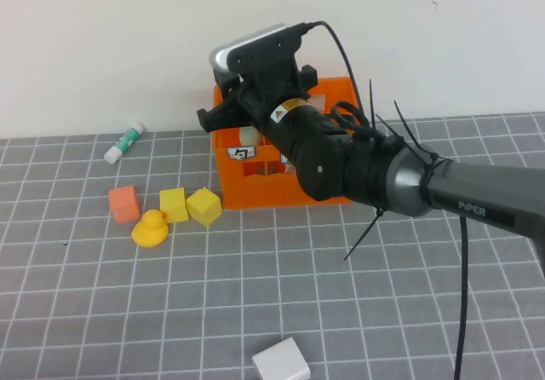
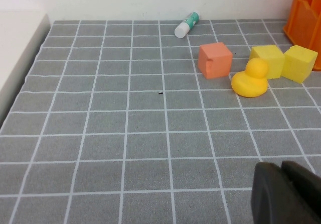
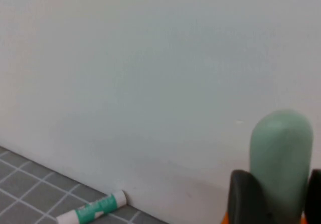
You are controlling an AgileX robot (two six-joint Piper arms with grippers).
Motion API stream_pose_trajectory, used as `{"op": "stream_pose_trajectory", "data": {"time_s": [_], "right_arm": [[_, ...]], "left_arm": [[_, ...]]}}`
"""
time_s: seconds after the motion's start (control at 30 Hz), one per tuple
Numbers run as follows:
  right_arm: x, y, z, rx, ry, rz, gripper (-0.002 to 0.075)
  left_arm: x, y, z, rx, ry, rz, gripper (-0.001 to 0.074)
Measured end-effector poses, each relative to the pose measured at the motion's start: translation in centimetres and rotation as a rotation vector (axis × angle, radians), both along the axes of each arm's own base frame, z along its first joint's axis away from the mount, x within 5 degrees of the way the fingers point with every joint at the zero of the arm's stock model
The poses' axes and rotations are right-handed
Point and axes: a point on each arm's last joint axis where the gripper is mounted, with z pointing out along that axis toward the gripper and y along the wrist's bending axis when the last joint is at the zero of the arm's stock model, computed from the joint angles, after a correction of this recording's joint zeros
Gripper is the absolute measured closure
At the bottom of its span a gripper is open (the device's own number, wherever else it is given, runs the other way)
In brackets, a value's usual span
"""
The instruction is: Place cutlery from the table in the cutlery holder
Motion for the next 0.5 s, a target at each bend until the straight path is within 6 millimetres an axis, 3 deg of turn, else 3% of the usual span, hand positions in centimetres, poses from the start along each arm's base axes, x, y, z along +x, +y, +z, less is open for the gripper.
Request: {"op": "stream_pose_trajectory", "data": {"time_s": [0.17,0.3,0.4,0.5], "right_arm": [[-0.7,-0.3,2.0,-0.013,0.058,0.043,0.0378],[-2.3,-1.0,6.5,-0.019,0.071,0.105,0.0369],[-4.4,-2.3,9.6,-0.022,0.069,0.135,0.0382],[-7.2,-4.3,11.5,0.026,0.091,0.135,0.0454]], "left_arm": [[0.0,0.0,0.0,0.0,0.0,0.0,0.0736],[0.0,0.0,0.0,0.0,0.0,0.0,0.0736],[0.0,0.0,0.0,0.0,0.0,0.0,0.0736],[0.0,0.0,0.0,0.0,0.0,0.0,0.0736]]}}
